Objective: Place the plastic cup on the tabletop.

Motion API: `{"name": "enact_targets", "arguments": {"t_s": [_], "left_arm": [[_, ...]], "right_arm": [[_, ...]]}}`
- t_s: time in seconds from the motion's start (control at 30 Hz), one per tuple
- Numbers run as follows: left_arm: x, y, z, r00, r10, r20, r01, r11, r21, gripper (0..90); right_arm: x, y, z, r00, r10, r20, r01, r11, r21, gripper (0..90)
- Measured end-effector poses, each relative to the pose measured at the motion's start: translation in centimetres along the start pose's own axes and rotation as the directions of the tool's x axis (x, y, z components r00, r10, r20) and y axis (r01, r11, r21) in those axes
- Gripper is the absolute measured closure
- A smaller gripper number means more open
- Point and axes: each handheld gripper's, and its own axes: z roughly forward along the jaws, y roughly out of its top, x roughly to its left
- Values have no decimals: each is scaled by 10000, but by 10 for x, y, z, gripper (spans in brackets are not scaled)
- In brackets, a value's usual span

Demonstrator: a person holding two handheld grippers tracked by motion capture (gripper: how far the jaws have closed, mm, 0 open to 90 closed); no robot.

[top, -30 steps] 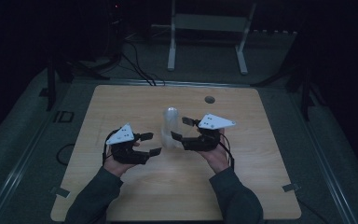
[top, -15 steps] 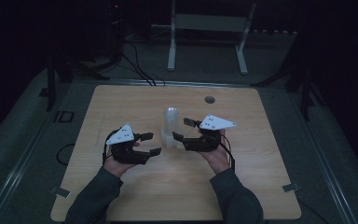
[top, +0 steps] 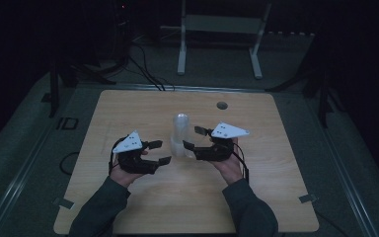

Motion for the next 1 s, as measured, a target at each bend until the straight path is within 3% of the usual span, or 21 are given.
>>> {"name": "enact_targets", "arguments": {"t_s": [1.0], "left_arm": [[0, 0, 0, 10000, -59, 30, 59, 10000, -1, 296]], "right_arm": [[-5, -12, 0, 9998, 197, 41, -197, 9996, 179, 291]]}}
